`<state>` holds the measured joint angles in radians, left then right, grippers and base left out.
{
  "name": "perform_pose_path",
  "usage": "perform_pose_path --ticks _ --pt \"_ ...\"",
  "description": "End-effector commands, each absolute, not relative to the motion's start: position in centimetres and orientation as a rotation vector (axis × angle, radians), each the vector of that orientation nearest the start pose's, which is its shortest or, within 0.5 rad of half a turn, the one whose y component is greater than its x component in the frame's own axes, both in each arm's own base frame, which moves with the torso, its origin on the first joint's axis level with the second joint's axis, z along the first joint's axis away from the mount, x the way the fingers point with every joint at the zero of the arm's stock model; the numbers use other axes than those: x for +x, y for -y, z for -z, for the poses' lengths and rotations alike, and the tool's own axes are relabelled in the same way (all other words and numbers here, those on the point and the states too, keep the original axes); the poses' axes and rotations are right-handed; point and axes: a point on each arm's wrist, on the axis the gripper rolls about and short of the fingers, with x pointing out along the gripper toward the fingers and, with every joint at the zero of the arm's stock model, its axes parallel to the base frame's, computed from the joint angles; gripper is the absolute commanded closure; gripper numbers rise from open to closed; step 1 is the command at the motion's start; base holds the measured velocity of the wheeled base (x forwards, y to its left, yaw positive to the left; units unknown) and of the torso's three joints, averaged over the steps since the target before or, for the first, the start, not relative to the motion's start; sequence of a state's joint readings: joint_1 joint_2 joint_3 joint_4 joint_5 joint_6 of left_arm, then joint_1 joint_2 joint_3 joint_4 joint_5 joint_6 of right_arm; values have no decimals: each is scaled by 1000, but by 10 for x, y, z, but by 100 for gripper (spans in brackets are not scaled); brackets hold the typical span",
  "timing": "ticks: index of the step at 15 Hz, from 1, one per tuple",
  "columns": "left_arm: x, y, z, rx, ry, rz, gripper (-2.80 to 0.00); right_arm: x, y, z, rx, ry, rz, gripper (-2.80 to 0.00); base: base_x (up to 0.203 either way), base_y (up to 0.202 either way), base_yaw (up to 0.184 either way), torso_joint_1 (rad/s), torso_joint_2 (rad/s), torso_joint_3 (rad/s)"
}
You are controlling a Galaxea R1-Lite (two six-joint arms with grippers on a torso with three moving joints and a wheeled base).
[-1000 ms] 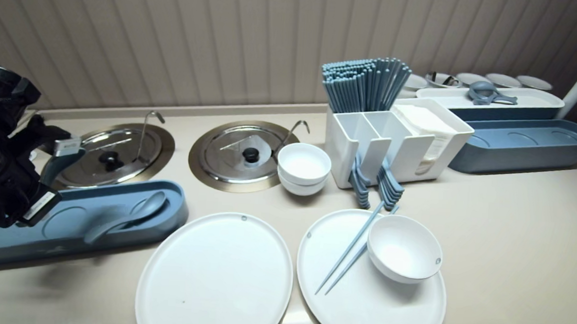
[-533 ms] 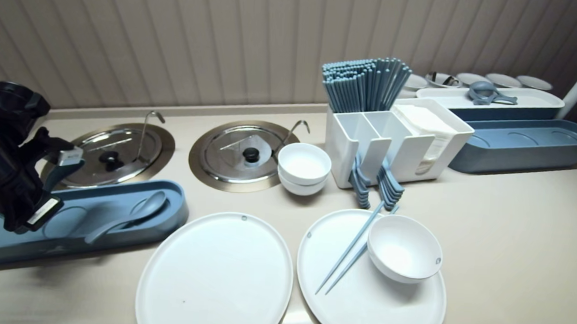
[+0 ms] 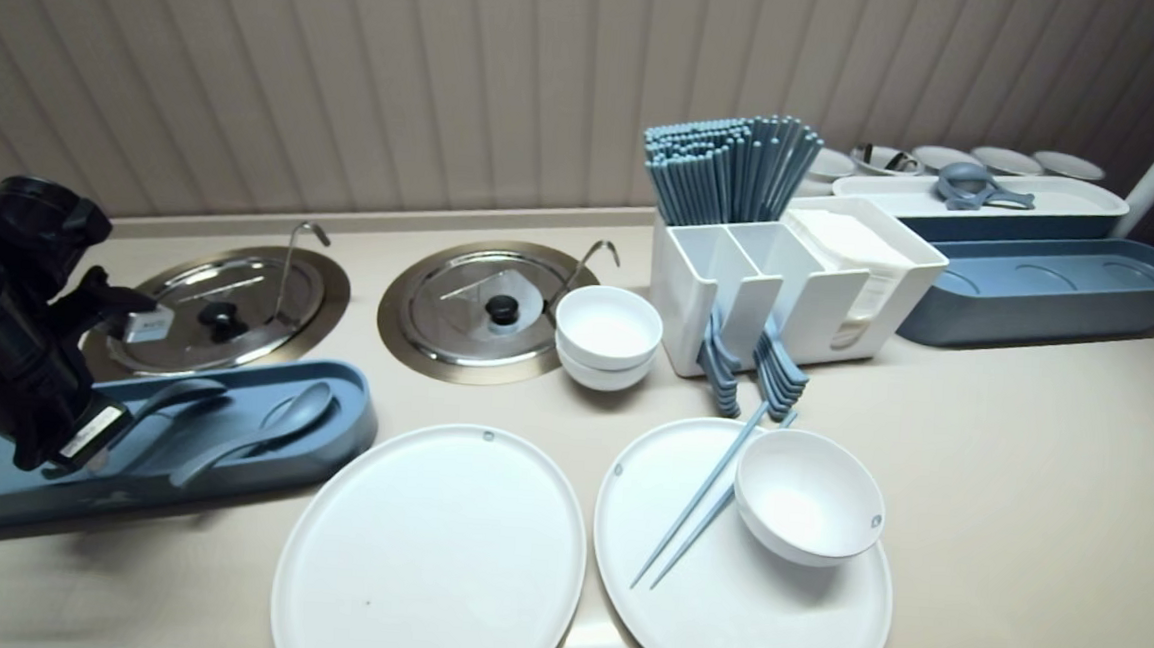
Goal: Put the spoon back from the bowl
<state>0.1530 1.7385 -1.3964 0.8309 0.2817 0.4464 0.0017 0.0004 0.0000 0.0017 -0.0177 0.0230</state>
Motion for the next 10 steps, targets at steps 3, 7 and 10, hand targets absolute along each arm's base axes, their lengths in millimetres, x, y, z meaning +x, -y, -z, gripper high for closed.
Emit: perform_pose_path --ticks 3,7,10 --pt "277 -49 -213 467 -1257 -112 -280 -23 0 -75 23 -1 15 0 0 0 0 0 0 0" --pt "275 -48 -219 455 -1228 -116 -280 -23 0 -75 23 -1 16 0 0 0 0 0 0 0" --pt "267 -45 -241 399 -1127 -90 -280 -23 0 -75 23 -1 15 0 0 0 0 0 0 0"
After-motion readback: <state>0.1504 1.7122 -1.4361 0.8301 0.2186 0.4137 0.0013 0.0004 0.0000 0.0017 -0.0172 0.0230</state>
